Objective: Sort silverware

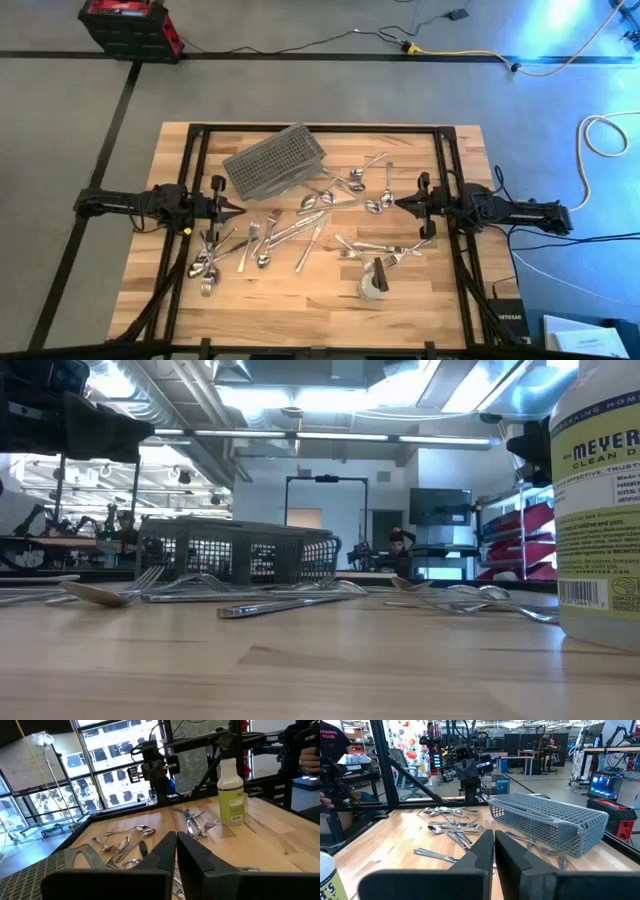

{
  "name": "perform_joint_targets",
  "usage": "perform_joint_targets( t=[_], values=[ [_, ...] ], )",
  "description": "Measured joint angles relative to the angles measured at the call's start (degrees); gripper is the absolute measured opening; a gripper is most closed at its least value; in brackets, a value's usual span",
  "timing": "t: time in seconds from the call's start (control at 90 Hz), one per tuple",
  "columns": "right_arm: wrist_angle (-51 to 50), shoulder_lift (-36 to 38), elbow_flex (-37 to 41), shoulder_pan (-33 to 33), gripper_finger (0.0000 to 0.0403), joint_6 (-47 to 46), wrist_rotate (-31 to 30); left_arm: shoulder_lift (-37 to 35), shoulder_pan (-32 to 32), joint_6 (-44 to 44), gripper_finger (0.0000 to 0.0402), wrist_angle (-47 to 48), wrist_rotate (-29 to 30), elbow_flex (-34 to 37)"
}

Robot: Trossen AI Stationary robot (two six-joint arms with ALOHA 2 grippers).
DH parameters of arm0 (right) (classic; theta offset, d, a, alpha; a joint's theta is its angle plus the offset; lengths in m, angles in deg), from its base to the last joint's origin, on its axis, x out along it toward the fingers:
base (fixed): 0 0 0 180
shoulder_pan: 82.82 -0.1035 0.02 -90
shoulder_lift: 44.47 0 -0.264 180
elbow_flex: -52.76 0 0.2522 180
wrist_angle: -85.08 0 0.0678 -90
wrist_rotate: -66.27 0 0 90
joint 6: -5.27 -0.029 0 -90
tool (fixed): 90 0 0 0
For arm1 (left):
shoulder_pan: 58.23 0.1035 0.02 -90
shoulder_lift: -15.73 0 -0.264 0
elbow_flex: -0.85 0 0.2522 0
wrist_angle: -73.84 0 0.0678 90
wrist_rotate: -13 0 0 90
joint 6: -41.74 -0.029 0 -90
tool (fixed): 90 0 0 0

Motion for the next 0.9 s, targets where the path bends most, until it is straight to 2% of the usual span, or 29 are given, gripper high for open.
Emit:
perform_joint_targets(
  t=[0.556,0.7,0.9],
  values=[
    [-0.1,-0.1,0.0,0.0,0.0001,-0.2,-0.4,0.0,0.0,3.1,0.0000,-3.1,0.2,0.0],
    [-0.1,-0.1,0.0,0.0,0.0001,-0.2,-0.4,1.2,0.0,2.8,0.0001,-9.0,0.2,0.0],
    [-0.1,-0.2,0.0,0.0,0.0001,-0.2,-0.4,6.6,0.0,3.4,0.0043,-16.8,1.7,0.0]
  ],
)
